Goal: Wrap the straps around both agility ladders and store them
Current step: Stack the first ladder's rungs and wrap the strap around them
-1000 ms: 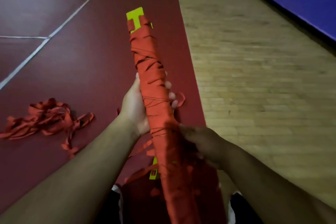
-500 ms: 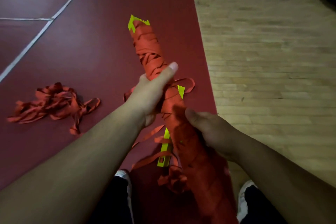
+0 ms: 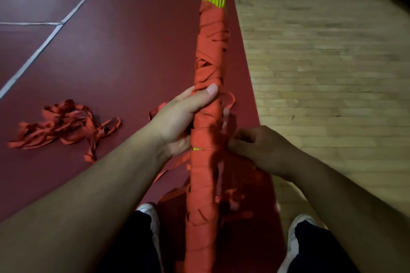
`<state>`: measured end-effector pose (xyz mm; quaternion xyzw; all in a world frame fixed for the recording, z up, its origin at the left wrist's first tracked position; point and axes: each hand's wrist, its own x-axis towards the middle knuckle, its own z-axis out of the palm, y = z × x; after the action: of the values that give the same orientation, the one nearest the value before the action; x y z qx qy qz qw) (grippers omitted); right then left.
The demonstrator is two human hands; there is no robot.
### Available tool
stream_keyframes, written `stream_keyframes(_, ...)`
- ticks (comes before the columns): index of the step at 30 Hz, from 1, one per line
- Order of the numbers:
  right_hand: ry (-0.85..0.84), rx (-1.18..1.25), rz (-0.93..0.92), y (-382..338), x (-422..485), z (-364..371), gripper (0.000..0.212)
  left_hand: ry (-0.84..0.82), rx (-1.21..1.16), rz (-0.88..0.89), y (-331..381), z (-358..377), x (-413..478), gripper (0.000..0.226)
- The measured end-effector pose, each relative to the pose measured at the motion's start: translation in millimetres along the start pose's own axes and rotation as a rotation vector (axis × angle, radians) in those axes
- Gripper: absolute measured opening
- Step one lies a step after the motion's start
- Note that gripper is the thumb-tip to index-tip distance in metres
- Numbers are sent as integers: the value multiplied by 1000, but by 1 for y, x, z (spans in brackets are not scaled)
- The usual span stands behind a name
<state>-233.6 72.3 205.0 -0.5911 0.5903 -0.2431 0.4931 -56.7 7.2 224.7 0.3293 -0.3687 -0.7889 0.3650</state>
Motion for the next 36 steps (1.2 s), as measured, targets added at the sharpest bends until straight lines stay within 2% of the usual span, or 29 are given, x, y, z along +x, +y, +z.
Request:
stream_keyframes(3, -29, 210, -39, -5, -6, 14, 37, 10, -64, 33, 0, 4, 1, 54)
stream_keyframes(6, -22, 490, 23, -15, -14, 27, 29, 27, -140, 42, 5, 8, 2, 56)
stream_keyframes(8, 5, 576, 25, -19, -13, 28, 27, 41, -65, 23, 11, 8, 3, 56)
stream_keyframes(10, 65, 483, -9, -18, -10, 27, 33, 87, 42, 2, 13, 9, 2, 52)
stream_keyframes(12, 130, 91, -86, -11, -5, 28, 53, 158, 144, -3, 9, 13, 1, 43)
stream_keyframes(14, 106, -118, -102, -5, -1, 28, 62, 206, 274, 29, 0, 11, 1, 24)
stream_keyframes(17, -32, -228, -90, -5, 1, 20, 50, 205, 339, 18, -6, 5, 1, 26)
stream_keyframes(19, -47, -281, -93, -9, 2, 9, 37, 165, 376, 15, -3, 4, 1, 21)
stream_keyframes(21, 8, -249, -118, -12, 0, 2, 31, 133, 398, 13, -2, 4, 2, 9)
stream_keyframes(25, 40, -220, -128, -3, -2, -3, 24, 78, 313, -36, 1, 8, -2, 13)
stream_keyframes(28, 133, -228, -96, 7, 3, -3, 28, 42, 193, -98, 2, 10, -2, 13)
stream_keyframes(33, 125, -53, -76, 1, 0, 2, 37, 24, 26, -117, 5, 14, -1, 47)
stream_keyframes(36, 4, 297, -1, 3, -5, 10, 57, -35, -99, -64, 6, 18, -2, 59)
